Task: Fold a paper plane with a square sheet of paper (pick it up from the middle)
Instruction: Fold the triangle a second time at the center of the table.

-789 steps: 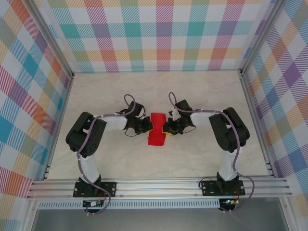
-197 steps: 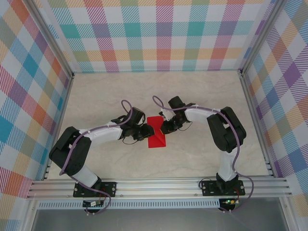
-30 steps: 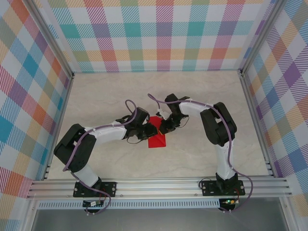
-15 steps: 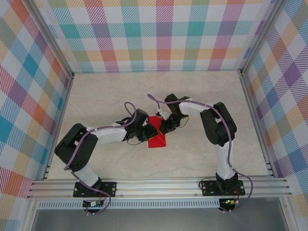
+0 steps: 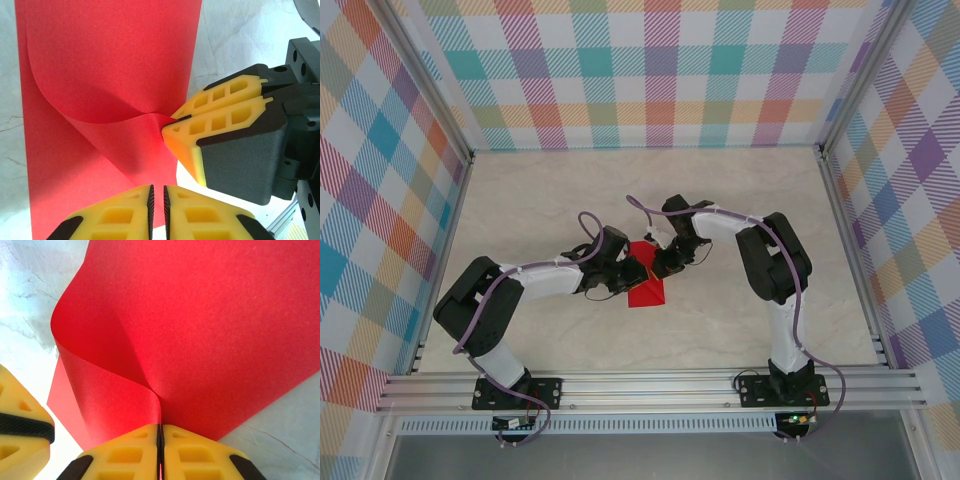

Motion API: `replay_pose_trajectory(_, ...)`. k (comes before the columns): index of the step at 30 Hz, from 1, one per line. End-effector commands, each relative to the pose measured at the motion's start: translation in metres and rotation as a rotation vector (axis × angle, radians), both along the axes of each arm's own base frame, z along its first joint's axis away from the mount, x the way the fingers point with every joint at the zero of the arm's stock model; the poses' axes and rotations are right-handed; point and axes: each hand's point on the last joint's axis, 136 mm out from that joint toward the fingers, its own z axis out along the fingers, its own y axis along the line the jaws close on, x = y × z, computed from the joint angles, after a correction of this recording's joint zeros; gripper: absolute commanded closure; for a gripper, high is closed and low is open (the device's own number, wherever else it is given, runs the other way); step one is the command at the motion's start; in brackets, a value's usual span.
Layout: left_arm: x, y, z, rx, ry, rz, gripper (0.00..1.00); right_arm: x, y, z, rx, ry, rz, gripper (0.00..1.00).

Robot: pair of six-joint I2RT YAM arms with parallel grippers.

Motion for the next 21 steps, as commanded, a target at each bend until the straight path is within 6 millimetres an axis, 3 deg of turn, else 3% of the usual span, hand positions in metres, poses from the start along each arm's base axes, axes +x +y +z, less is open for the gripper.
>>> replay_pose_trajectory(1,-0.005,-0.005,-0.002,-0.021,0.003,-0.001,0.87,0.005,-0.005,-0.007,-0.035,-0.013,0.005,0.91)
replay_pose_trajectory(21,-0.004,-0.011,-0.008,-0.060,0.005,0.000,0.88,0.006,-0.008,0.006,-0.023,-0.046,-0.012,0.92)
